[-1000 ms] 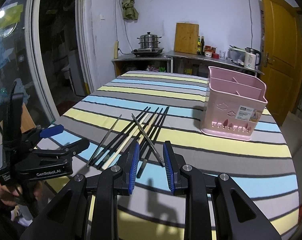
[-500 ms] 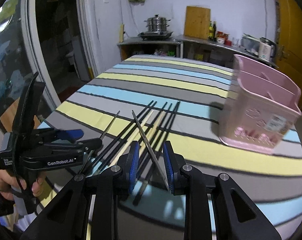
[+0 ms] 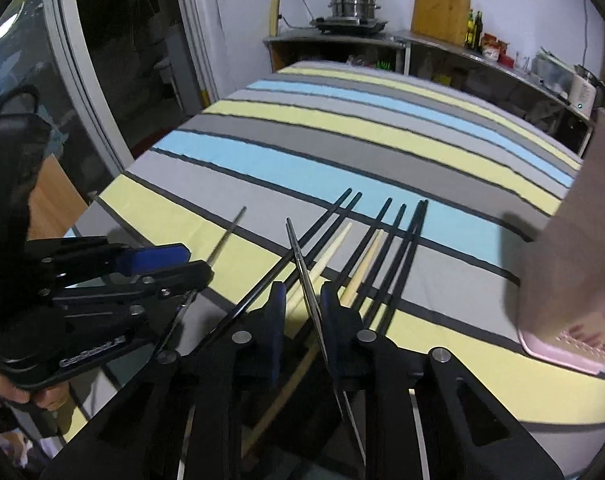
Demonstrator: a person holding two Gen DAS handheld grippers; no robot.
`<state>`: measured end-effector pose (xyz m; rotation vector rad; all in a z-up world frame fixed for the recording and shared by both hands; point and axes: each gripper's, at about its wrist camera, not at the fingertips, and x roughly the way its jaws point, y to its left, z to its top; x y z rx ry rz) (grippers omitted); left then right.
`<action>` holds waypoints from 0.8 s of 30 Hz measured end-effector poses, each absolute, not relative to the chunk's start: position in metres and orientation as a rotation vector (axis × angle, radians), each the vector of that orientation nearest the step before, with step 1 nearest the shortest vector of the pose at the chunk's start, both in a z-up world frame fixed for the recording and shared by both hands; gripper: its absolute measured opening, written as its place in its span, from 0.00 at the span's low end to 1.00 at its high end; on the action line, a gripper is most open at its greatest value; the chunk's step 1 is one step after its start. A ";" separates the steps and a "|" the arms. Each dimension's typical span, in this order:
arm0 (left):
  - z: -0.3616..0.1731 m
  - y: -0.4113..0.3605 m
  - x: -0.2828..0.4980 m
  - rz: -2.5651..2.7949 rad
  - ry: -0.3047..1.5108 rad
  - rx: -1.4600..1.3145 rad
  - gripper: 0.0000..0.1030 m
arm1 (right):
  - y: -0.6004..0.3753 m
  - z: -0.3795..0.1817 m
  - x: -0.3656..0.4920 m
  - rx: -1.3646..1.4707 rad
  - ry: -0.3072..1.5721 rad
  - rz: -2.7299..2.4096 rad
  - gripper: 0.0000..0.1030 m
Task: Organize utensils
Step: 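Lower the left tool onto a thin metal chopstick and grasp it while the right tool grasps another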
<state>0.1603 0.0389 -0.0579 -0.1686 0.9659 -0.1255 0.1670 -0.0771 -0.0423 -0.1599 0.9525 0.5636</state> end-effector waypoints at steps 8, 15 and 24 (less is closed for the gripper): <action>-0.057 0.036 0.173 -0.142 0.982 -0.166 0.15 | -0.074 -0.049 0.187 -0.175 0.999 0.562 0.09; -0.056 0.031 0.177 -0.139 0.995 -0.129 0.07 | -0.072 -0.049 0.194 -0.167 1.043 0.580 0.07; -0.040 0.034 0.173 -0.173 0.968 -0.160 0.05 | -0.089 -0.027 0.186 -0.091 1.003 0.570 0.06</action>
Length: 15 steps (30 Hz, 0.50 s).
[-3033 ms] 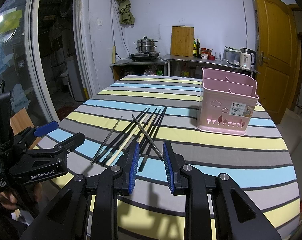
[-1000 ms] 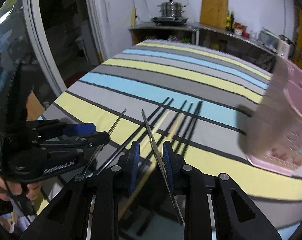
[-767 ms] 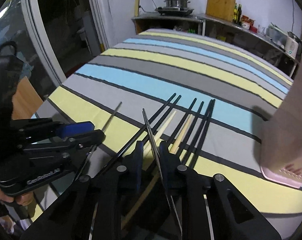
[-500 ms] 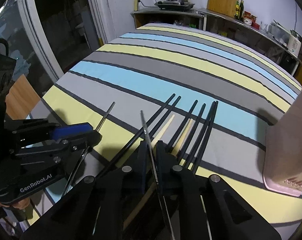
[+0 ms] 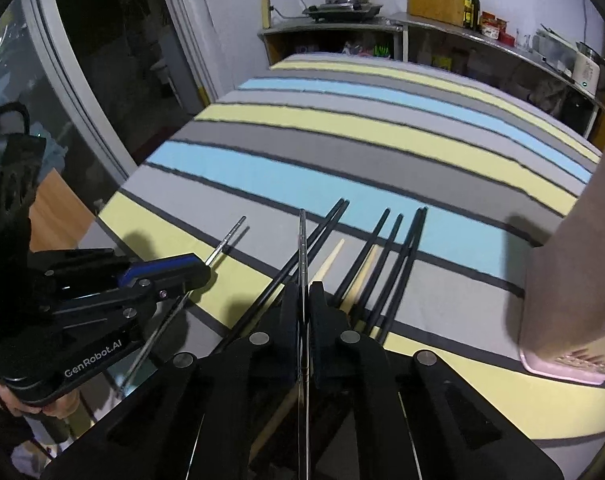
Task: Organize utensils
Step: 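Lower the left tool onto a thin metal chopstick and grasp it while the right tool grasps another, then lift the metal chopsticks and carry both tools over the pink utensil holder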
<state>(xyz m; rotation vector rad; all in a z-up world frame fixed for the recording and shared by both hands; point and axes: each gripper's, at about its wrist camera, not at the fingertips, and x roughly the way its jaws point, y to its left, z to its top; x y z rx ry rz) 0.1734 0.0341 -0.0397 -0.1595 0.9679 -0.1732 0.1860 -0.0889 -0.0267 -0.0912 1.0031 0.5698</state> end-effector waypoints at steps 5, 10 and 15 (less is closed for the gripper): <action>-0.009 0.030 0.161 -0.208 0.907 -0.149 0.05 | -0.104 -0.001 0.176 -0.044 0.954 0.555 0.06; 0.029 0.024 0.146 -0.245 0.842 -0.137 0.05 | -0.125 0.030 0.161 0.002 0.888 0.528 0.06; 0.061 0.018 0.133 -0.277 0.794 -0.138 0.05 | -0.142 0.056 0.144 0.027 0.837 0.500 0.06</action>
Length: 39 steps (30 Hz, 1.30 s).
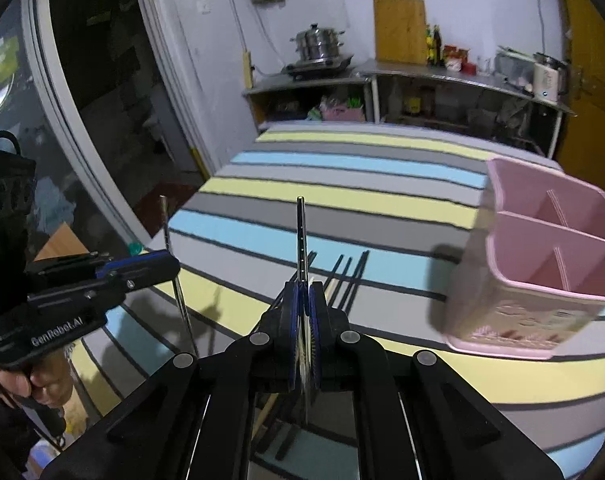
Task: Organize utensils
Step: 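Lift the metal chopsticks and carry both tools over the pink utensil holder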
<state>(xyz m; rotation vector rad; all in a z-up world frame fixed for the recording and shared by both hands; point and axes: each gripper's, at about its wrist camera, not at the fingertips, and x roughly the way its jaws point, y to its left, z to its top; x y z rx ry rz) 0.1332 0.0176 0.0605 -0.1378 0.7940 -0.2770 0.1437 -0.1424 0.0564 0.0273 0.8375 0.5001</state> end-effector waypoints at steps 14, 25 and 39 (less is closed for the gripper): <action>0.104 -0.022 0.134 -0.372 0.750 -0.145 0.05 | -0.193 0.098 0.122 0.110 0.743 0.414 0.06; 0.129 -0.075 0.166 -0.496 0.742 -0.158 0.05 | -0.244 0.132 0.119 0.164 0.674 0.327 0.06; 0.176 -0.136 0.235 -0.568 0.652 -0.161 0.05 | -0.300 0.165 0.157 0.242 0.578 0.206 0.06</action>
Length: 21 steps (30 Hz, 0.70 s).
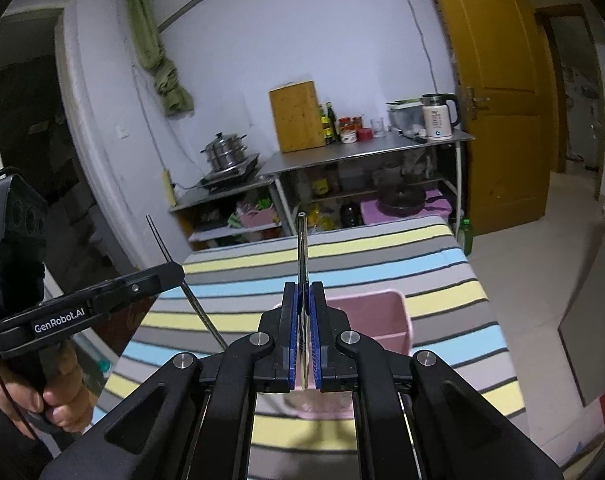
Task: Organize utensils
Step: 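Lift the metal chopsticks and carry both tools over the pink utensil holder, then open the left tool over the holder while the right tool also releases its chopstick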
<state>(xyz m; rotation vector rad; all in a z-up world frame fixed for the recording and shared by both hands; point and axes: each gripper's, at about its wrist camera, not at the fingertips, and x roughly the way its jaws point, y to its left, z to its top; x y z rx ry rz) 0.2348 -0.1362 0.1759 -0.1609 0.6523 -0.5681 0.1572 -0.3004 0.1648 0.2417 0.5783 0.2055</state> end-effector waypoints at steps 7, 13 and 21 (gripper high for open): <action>0.152 -0.149 0.265 -0.562 0.682 -0.174 0.05 | -0.308 0.148 0.184 0.269 0.601 0.194 0.06; 0.115 -0.156 0.279 -0.558 0.745 -0.164 0.05 | -0.304 0.110 0.198 0.277 0.680 0.198 0.06; 0.086 -0.154 0.282 -0.546 0.779 -0.151 0.05 | -0.305 0.074 0.211 0.289 0.765 0.193 0.06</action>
